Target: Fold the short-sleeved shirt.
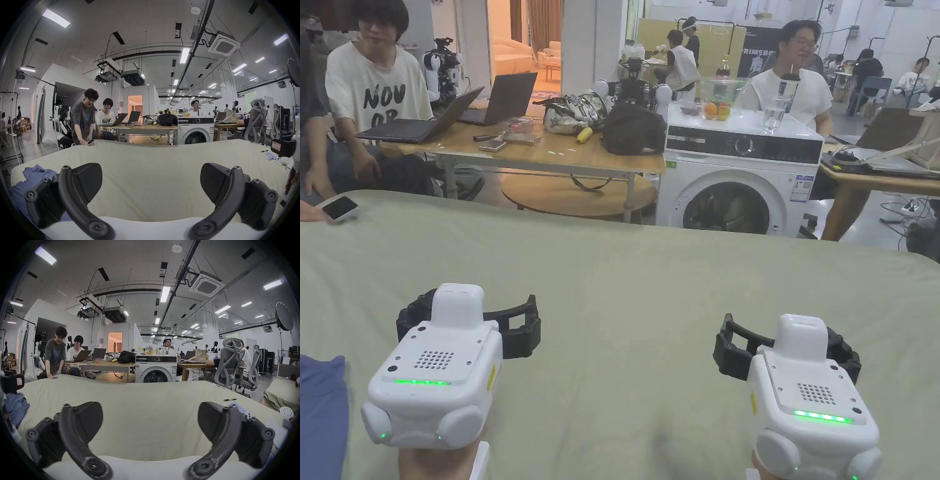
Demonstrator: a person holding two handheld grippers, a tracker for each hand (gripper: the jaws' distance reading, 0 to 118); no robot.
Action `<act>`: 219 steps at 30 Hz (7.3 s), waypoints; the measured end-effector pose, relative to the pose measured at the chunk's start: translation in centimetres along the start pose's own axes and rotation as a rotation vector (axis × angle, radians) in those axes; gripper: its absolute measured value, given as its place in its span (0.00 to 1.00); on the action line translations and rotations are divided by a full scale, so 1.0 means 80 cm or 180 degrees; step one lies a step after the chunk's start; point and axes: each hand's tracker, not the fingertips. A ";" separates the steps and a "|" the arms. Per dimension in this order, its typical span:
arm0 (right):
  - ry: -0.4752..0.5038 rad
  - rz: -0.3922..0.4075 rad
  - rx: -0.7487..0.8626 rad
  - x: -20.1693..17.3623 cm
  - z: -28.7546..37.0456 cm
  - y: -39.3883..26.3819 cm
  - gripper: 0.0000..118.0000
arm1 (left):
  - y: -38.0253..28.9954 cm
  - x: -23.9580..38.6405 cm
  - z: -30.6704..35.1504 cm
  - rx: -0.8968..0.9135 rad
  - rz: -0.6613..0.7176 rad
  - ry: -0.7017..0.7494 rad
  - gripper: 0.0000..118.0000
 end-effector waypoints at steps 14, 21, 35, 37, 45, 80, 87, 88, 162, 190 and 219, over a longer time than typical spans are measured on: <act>-0.0026 -0.0114 0.0082 0.002 0.010 0.009 0.00 | 0.006 0.002 -0.001 -0.0083 -0.0057 -0.0031 0.00; -0.0016 -0.0153 0.0002 -0.002 0.007 0.018 0.00 | 0.008 -0.010 0.001 -0.0171 -0.0073 0.0070 0.00; 0.0956 0.0044 -0.0029 -0.208 0.026 0.039 0.00 | 0.054 -0.187 0.065 -0.0777 -0.0016 0.0853 0.00; 0.1081 0.0043 -0.0088 -0.238 0.031 0.036 0.00 | 0.057 -0.222 0.075 -0.1009 0.0063 0.0949 0.00; 0.1497 0.0187 -0.0231 -0.316 0.055 0.012 0.00 | 0.041 -0.354 0.099 -0.1899 0.0419 0.1103 0.32; 0.1236 0.0259 -0.0550 -0.255 0.021 -0.016 0.00 | -0.038 -0.394 0.053 -0.2413 0.0407 0.0942 0.00; 0.1120 0.0215 -0.0470 -0.225 0.018 0.003 0.00 | 0.079 -0.363 0.060 -0.1684 0.0529 0.0607 0.00; 0.1097 0.0205 -0.0462 -0.219 0.017 0.006 0.00 | 0.101 -0.353 0.059 -0.1576 0.0515 0.0534 0.00; 0.0081 0.0088 -0.0860 0.055 0.007 0.011 0.00 | 0.002 0.011 -0.236 -0.2715 0.0518 -0.1003 0.27; 0.0264 0.0089 -0.2212 0.101 -0.120 -0.036 0.43 | -0.003 0.012 -0.145 -0.2284 0.0265 -0.0931 0.00; 0.0258 0.0125 -0.1677 0.130 -0.113 0.041 0.00 | 0.081 -0.066 -0.076 -0.1775 0.0367 -0.0656 0.00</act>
